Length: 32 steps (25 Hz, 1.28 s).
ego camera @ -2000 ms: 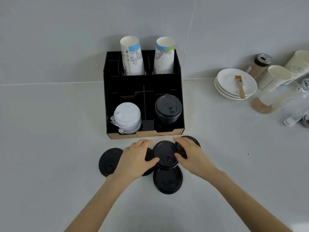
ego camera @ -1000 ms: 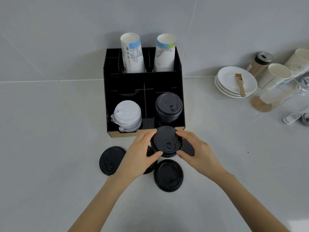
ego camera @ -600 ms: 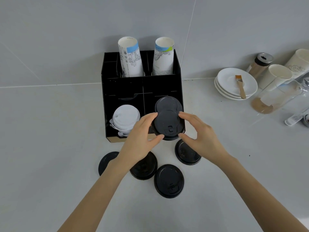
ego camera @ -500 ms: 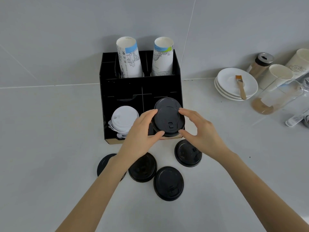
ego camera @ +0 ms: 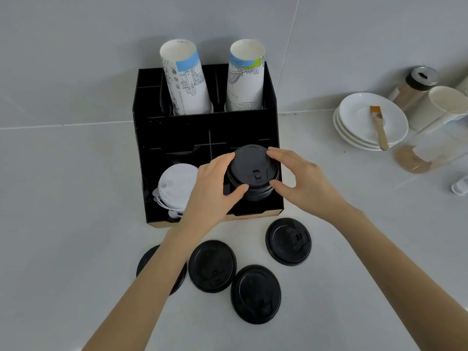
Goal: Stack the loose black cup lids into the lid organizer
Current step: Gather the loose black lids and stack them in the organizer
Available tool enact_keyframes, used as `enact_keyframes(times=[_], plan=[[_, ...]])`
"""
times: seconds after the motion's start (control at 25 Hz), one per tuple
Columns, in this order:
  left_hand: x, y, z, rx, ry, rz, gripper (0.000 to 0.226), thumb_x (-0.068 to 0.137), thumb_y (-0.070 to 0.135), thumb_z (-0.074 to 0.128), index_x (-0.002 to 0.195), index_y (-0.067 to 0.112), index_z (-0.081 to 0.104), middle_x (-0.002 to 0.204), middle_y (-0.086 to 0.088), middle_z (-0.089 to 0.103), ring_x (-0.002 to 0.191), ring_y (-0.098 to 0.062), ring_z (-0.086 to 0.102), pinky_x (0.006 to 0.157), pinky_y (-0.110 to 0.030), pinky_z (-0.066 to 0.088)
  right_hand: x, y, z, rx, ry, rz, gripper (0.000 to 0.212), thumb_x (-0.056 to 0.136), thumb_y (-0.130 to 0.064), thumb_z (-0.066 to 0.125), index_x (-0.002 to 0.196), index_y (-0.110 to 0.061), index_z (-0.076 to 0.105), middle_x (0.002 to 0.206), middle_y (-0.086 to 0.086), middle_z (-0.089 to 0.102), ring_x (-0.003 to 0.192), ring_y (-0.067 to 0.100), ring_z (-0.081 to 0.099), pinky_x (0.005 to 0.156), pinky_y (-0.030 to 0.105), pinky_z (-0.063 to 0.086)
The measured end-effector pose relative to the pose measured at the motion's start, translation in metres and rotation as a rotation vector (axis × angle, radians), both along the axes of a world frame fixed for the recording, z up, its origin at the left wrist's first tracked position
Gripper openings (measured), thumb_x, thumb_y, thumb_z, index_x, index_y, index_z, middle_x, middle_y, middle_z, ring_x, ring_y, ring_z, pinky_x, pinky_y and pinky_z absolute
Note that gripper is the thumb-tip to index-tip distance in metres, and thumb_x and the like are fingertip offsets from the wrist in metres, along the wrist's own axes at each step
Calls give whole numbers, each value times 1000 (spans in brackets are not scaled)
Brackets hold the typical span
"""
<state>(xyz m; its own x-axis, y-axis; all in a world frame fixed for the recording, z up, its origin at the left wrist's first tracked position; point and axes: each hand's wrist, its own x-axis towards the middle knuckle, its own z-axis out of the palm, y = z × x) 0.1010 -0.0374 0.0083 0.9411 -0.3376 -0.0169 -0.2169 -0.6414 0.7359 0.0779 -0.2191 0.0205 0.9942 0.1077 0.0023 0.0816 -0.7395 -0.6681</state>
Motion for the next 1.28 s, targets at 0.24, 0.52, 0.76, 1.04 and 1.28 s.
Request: enact_keyframes(times=[0.24, 0.52, 0.76, 1.04, 1.28], plan=[[-5, -6, -10, 11, 17, 10, 60, 81, 23, 60, 133, 17, 30, 141, -4, 39, 126, -24, 35, 103, -37, 34, -5, 3, -12, 9, 15, -19, 54, 83, -4, 53, 133, -11, 35, 145, 4, 37, 131, 16, 35, 92, -10, 12], [-1, -11, -11, 91, 0, -6, 60, 84, 26, 56, 135, 17, 26, 144, -3, 35, 129, -23, 31, 104, -31, 29, -6, 14, -24, -64, -49, -87, 52, 83, -3, 49, 133, -6, 34, 144, 9, 35, 130, 25, 31, 103, 21, 23], [-2, -8, -10, 93, -11, -28, 63, 83, 24, 57, 136, 17, 24, 145, -4, 32, 130, -24, 31, 105, -31, 27, -12, 11, -17, -29, -34, -108, 51, 86, -8, 50, 134, -12, 33, 144, 3, 36, 132, 18, 32, 102, 15, 19], [-25, 10, 2, 53, -39, -9, 56, 84, 22, 56, 133, 19, 30, 142, -5, 37, 128, -23, 35, 104, -36, 30, -40, 11, -8, 8, -32, -143, 50, 87, -12, 50, 134, -17, 33, 144, -2, 35, 132, 13, 33, 100, 11, 18], [-56, 28, -1, 42, -26, -18, 54, 85, 24, 56, 132, 20, 32, 138, -4, 43, 126, -19, 38, 98, -24, 26, -73, 20, -9, 22, -28, -119, 50, 86, -9, 50, 133, -16, 34, 140, 1, 41, 127, 17, 39, 89, -3, 18]])
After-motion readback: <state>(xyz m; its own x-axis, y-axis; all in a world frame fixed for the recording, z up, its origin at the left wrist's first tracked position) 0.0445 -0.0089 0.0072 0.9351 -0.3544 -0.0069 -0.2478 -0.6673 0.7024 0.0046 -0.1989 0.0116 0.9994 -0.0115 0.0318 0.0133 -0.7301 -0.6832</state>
